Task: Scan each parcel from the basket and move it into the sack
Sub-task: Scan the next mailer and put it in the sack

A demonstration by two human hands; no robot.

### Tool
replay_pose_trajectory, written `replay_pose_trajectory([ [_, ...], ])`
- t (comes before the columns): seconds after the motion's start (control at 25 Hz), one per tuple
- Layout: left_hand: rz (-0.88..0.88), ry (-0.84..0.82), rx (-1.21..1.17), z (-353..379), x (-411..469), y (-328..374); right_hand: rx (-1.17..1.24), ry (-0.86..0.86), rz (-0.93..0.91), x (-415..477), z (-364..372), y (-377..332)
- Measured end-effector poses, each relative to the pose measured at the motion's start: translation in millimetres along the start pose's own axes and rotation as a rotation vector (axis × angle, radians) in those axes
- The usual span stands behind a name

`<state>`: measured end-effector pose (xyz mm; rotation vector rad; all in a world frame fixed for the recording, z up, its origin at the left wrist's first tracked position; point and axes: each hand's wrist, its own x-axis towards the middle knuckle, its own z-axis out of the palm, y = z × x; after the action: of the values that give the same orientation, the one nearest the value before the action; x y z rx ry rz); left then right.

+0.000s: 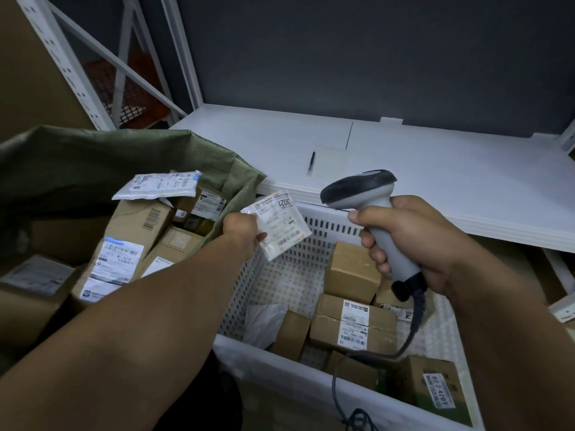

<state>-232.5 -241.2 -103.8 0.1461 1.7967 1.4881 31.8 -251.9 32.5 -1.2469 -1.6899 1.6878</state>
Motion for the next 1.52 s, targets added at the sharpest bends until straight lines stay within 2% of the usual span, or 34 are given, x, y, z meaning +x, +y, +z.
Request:
replay_pose_trajectory([
  [0.12,0.046,-0.013,-0.16,-1,-16,16,0.067,0.045,-0.07,8,11,-5],
  [0.28,0.184,0.062,-0.401,-13,-42,44,0.105,0.022,-0.139,16,30,-14],
  [0.44,0.162,0.147,-0.711,-39,-55,67,0.135,-0.013,-0.168,22,54,-24],
  [0.6,0.135,0.147,-0.747,-69,-60,80,0.109,-0.066,-0.147,23,72,-22],
  [0.76,0.1,0.159,-1.026,-76,-51,81,0.082,-0.083,-0.12,27,74,-18],
  [0.92,0.141,0.05,-0.913,-74,-45,80,0.087,-0.069,-0.117,29,78,-17],
  [1.08,0.156,0.02,-0.799,-74,-37,81,0.115,-0.049,-0.125,30,74,-15],
  [1.36,0.155,0.09,-0.95,-73,-20,79,0.114,-0.032,-0.1,35,62,-6],
  [1.52,0.203,-0.058,-0.811,-60,-30,73,0.122,-0.019,-0.102,38,59,-5],
])
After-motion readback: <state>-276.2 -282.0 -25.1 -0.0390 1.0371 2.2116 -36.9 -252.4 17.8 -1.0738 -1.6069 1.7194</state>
